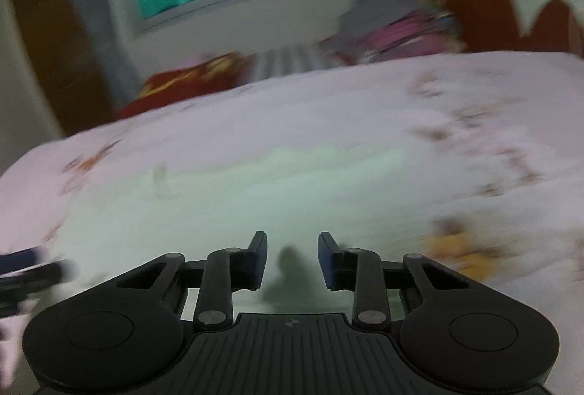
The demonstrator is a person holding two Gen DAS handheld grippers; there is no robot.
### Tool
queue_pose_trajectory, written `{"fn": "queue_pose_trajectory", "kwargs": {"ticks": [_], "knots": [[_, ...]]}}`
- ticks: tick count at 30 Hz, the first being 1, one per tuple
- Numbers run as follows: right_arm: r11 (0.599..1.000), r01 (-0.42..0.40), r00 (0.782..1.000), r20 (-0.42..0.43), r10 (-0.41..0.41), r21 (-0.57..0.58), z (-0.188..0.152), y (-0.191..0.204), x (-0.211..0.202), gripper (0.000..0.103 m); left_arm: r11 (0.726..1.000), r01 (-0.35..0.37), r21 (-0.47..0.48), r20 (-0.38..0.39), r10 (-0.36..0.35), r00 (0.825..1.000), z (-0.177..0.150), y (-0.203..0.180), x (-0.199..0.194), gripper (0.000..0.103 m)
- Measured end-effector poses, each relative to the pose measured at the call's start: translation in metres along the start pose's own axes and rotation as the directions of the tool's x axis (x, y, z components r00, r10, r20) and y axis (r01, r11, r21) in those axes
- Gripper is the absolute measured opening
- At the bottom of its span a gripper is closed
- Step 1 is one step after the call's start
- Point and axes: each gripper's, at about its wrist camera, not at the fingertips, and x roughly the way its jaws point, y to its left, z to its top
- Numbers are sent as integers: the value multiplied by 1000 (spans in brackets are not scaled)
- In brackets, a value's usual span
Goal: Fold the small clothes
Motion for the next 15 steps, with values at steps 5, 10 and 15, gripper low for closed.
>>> {"fn": "queue_pose_trajectory", "kwargs": {"ticks": [5,10,15], "knots": [[989,-107,993,-64,101,-99,-24,42,20,30,1000,-1,5,-36,1,999,-2,-24,21,81],[996,-12,999,-40,9,-92,-23,12,11,30,996,-78,-33,-39,76,996,-13,15,12,80],[987,161,987,20,-160,-25,-29,-47,-8,30,996,-82,-25,-53,80,995,-13,15,10,82]]}}
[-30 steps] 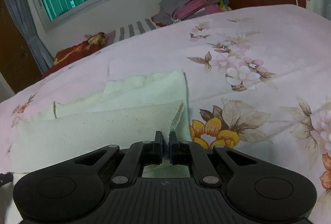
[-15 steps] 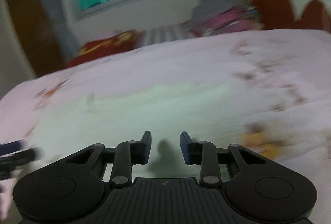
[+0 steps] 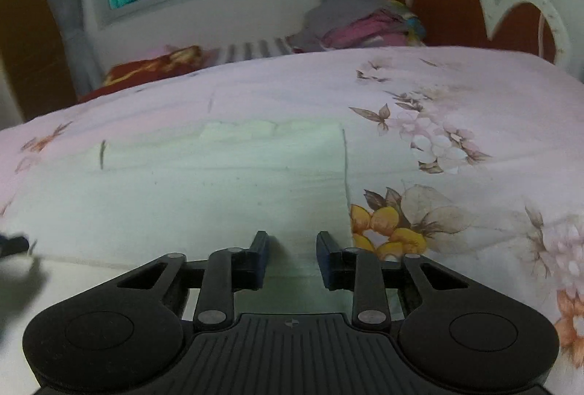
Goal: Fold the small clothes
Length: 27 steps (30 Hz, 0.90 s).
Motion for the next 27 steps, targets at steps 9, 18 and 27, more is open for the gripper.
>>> {"fn": "queue_pose_trajectory", "kwargs": {"ticks": [9,18,27], "knots": [[990,-100,995,9,99,96,48,22,31,30,986,164,29,6,-164,986,44,-50,35,84],[992,-75,997,-6,76,101,48,12,45,30,983,129,128,20,-133,991,53,-38,49,85],[991,27,1000,-12,-25,132,60,-13,59,30,995,69,-65,-20,-71,997,74,76,80,79]]}}
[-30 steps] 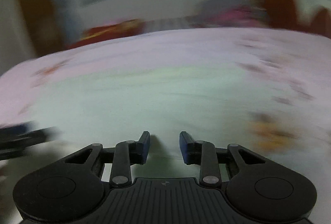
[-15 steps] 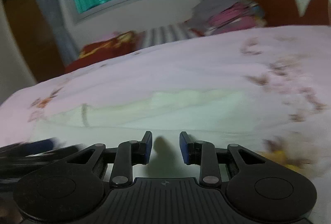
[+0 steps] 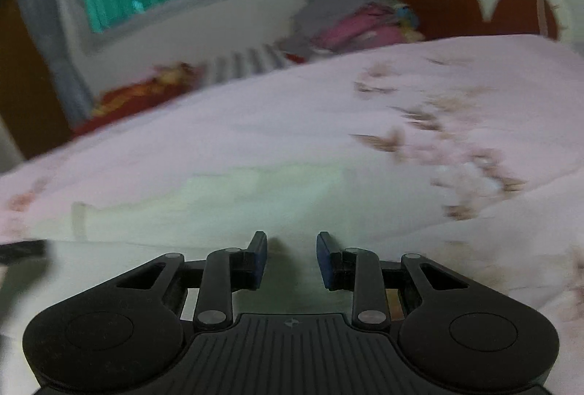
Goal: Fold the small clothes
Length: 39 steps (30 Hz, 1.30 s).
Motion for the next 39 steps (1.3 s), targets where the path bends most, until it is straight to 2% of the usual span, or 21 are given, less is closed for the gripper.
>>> {"fn": "queue_pose_trajectory", "kwargs": {"ticks": [2,4,6,8,11,14,17,18,20,22,25,29,31,33,35,37,39], "knots": [[1000,-4,1000,-5,4,11,2,-6,1,30,998,-53,-16,33,53,998,0,1,-13,81],[1000,1,1000,22,-1,-1,4,1,-6,30,999,-14,-35,67,16,998,-3,-6,-24,84],[998,-61,998,34,61,-4,4,19,-11,30,1000,17,-16,78,-16,997,-9,-26,-30,85],[991,-124,992,16,125,-55,1,48,-9,30,999,36,32,74,-38,997,-17,-51,-32,85],[965,-233,972,-36,231,-117,-6,89,-4,30,994,78,82,49,-82,995,-32,-78,-29,85],[938,-287,957,-88,275,-196,-16,119,4,30,992,20,126,30,-24,999,-46,-83,-21,85],[937,-273,961,-111,255,-216,-21,114,8,30,995,-3,102,44,-1,999,-53,-57,-32,84],[950,-242,969,-101,226,-199,-18,103,8,30,995,-8,97,45,4,999,-55,-51,-36,84],[979,-125,991,-63,116,-162,-11,74,3,30,996,-20,83,31,18,999,-58,-38,-40,84],[992,-54,998,-48,49,-114,-8,46,1,30,998,5,62,37,-7,999,-56,-30,-45,84],[994,-66,997,-57,61,-92,-6,34,-8,30,999,-13,47,54,10,998,-52,-36,-54,84],[991,-99,995,-25,97,-94,-9,40,-29,30,996,32,83,92,-39,995,-59,-57,-68,84],[983,-146,988,-57,140,-113,-19,51,-32,30,993,48,104,65,-54,996,-65,-67,-65,84],[973,-166,985,-84,154,-159,-31,56,-34,30,993,32,111,32,-35,999,-72,-67,-59,84],[976,-126,991,-69,116,-178,-38,54,-34,30,993,21,116,37,-26,999,-75,-62,-62,84],[994,-28,999,-49,23,-105,-36,35,-36,30,993,16,121,33,-20,999,-78,-57,-65,84],[1000,-9,999,-47,9,-11,-33,14,-38,30,992,17,121,28,-21,999,-78,-55,-67,84]]}}
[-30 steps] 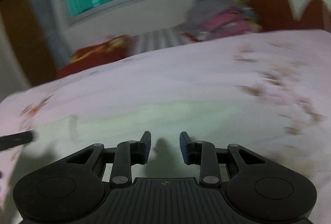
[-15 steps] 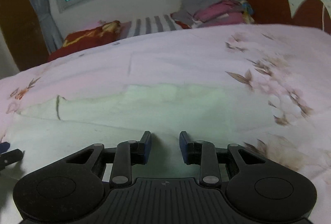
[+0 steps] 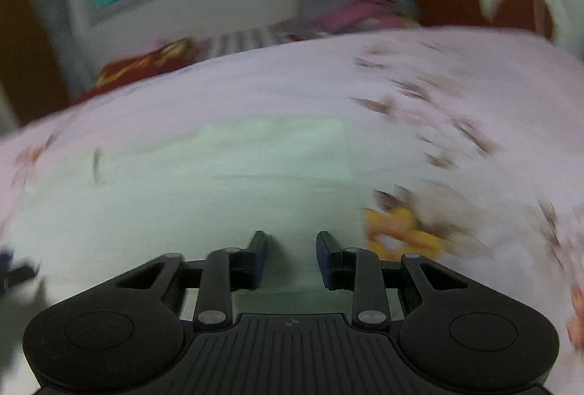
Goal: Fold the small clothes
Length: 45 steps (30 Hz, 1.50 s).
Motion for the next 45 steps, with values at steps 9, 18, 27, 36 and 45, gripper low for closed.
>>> {"fn": "queue_pose_trajectory", "kwargs": {"ticks": [9,18,27,36,45], "knots": [[1000,10,1000,-13,-10,9,-3,-2,-6,30,999,-12,49,-11,12,1000,-5,-1,-2,84],[996,78,997,-14,-78,33,-6,-1,-8,30,995,-18,97,-23,21,1000,-7,-1,-1,84],[997,80,996,-49,-80,-4,0,2,-9,30,992,-45,116,-41,50,998,-3,-7,-8,87],[999,-6,999,31,4,50,-34,-19,-78,83,994,-58,92,-24,61,998,-48,14,-87,93],[980,-157,984,-61,166,124,-95,-70,-135,48,998,8,-68,-106,-15,994,-130,24,-172,72]]}}
